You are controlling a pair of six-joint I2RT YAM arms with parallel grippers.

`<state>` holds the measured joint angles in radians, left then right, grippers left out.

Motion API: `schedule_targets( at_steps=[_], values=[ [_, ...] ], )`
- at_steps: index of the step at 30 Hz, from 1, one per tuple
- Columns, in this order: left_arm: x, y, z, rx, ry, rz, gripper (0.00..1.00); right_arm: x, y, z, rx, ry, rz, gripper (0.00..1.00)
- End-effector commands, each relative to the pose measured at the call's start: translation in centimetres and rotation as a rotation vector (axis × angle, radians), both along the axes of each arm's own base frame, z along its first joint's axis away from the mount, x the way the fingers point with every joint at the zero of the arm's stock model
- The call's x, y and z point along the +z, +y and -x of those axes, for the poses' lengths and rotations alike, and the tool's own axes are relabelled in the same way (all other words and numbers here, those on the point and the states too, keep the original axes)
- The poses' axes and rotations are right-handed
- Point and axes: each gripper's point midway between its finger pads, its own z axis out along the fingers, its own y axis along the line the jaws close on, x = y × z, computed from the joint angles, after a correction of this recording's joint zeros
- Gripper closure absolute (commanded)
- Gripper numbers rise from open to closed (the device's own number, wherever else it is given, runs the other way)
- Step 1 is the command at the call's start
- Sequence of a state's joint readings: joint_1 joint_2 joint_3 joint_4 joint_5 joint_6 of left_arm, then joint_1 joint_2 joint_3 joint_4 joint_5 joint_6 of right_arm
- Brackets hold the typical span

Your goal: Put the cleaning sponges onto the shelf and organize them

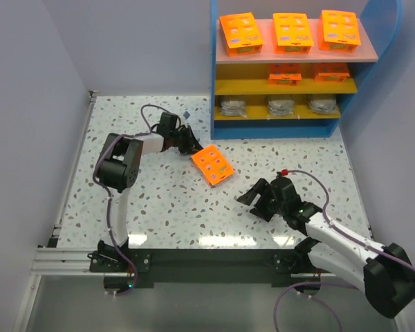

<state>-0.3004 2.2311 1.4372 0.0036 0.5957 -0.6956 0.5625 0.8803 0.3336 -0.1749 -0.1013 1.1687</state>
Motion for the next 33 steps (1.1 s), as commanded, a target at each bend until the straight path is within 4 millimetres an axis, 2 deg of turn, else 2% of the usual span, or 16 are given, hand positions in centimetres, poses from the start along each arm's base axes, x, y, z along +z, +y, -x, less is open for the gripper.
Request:
schedule_targets(
  at_steps=[1, 3, 4, 6, 7, 9, 15, 17, 19, 20, 24, 26, 29, 30, 32, 33],
  values=[
    [1.5, -0.5, 3.7, -0.048, -0.026, 0.006, 1.0, 1.8, 2.2, -2.3, -0.003, -0.09, -0.127, 0.23],
    [0.4, -0.2, 6.3, -0.05, 0.02, -0.003, 1.0, 1.9, 2.7, -2.8, 0.007, -0.099, -0.143, 0.22],
    [1.6, -0.6, 6.8, -0.057, -0.011, 0.014, 1.0, 2.1, 3.1, -2.9, 0.021, -0.103, -0.156, 0.22],
    [0.8, -0.2, 9.1, -0.048, 0.041, 0.023, 1.0, 2.4, 3.7, -3.4, 0.023, -0.122, -0.188, 0.22],
    [1.8, -0.5, 9.5, -0.052, 0.019, 0.04, 1.0, 2.2, 3.8, -3.3, 0.024, -0.114, -0.2, 0.22],
    [1.9, -0.5, 11.1, -0.047, 0.031, 0.047, 1.0, 1.8, 4.0, -3.5, 0.026, -0.107, -0.202, 0.22],
    [2.6, -0.2, 13.0, -0.038, 0.034, 0.059, 1.0, 0.2, 4.3, -4.4, 0.011, -0.077, -0.179, 0.22],
    [2.4, 0.1, 13.5, -0.038, 0.037, 0.05, 1.0, -1.2, 4.2, -4.5, 0.006, -0.047, -0.144, 0.23],
    [2.3, 0.3, 13.8, -0.037, 0.044, 0.041, 1.0, -1.5, 4.2, -5.1, -0.002, -0.052, -0.131, 0.27],
    [2.2, 0.4, 13.9, -0.039, 0.045, 0.033, 1.0, -2.2, 4.2, -5.2, -0.001, -0.039, -0.121, 0.3],
    [2.5, 1.0, 14.0, -0.041, 0.021, -0.003, 1.0, -2.0, 4.1, -5.7, -0.013, -0.068, -0.135, 0.51],
    [2.4, 1.5, 14.1, -0.039, 0.023, -0.031, 1.0, -1.7, 3.7, -5.9, -0.012, -0.084, -0.125, 0.57],
    [3.0, 2.1, 13.8, -0.03, 0.005, -0.062, 1.0, -0.5, 3.0, -5.7, 0.009, -0.115, -0.112, 0.76],
    [3.4, 2.4, 13.6, -0.022, -0.005, -0.065, 1.0, 0.3, 2.9, -5.5, 0.017, -0.128, -0.12, 0.88],
    [3.7, 3.2, 13.4, -0.006, 0.002, -0.098, 1.0, 0.7, 2.6, -4.6, 0.04, -0.114, -0.122, 1.0],
    [4.2, 3.9, 13.4, 0.008, 0.009, -0.111, 1.0, 2.5, 2.7, -4.6, 0.048, -0.155, -0.146, 1.0]
  ],
)
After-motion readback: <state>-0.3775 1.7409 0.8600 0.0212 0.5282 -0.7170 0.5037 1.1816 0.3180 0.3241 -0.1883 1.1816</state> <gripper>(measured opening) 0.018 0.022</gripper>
